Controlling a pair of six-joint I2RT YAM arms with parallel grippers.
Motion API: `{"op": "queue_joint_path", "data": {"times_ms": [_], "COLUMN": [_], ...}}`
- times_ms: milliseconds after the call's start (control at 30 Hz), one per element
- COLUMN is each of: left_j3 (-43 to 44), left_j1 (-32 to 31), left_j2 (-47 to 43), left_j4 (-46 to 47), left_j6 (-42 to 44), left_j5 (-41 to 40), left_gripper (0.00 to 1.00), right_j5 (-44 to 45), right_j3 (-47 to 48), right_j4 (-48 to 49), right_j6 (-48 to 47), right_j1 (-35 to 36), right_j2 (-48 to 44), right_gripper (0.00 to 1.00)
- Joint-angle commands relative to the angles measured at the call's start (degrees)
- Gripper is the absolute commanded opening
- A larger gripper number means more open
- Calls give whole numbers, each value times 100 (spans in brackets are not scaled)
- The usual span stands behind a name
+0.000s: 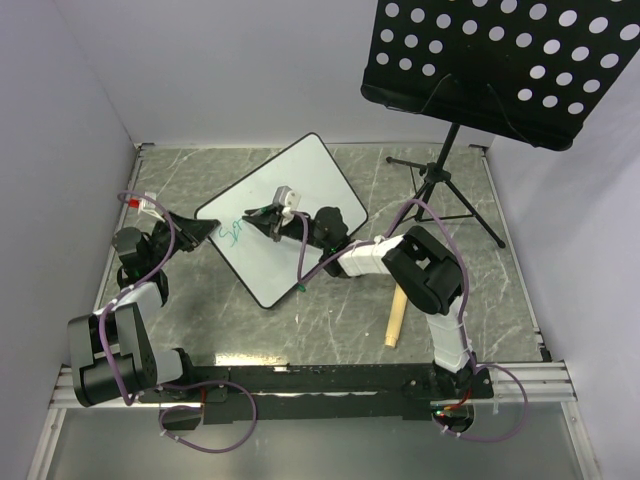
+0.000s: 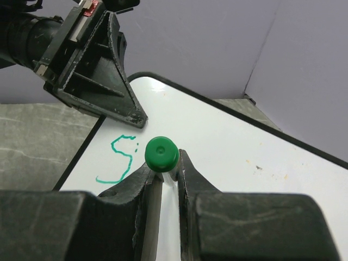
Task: Write a sentence on the whiteboard
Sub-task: Pick up the sentence from the whiteboard.
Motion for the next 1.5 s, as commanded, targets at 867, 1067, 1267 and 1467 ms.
{"op": "queue_joint_path", "data": {"times_ms": [867,1067,1267,1467], "left_j3": [139,235,315,227], "left_j1": [-111,-111,-120,-173], "left_j2": [-15,-6,-76,-15], "left_j4": [-86,-243,-692,-569], "left_j6": [970,1057,1391,1444], "left_j5": [336,336,205,186], "left_gripper": [1,1,1,1], "right_j5": [-200,-359,-570,-500], "right_j3": [-4,-100,-127,-303], "right_j4": [112,16,-178,-134], "right_j6": [176,290,448,440], "right_j1": [-124,-124,-115,52], "right_j2": [-741,-908,-970,-1084], "right_gripper": [0,0,0,0]}}
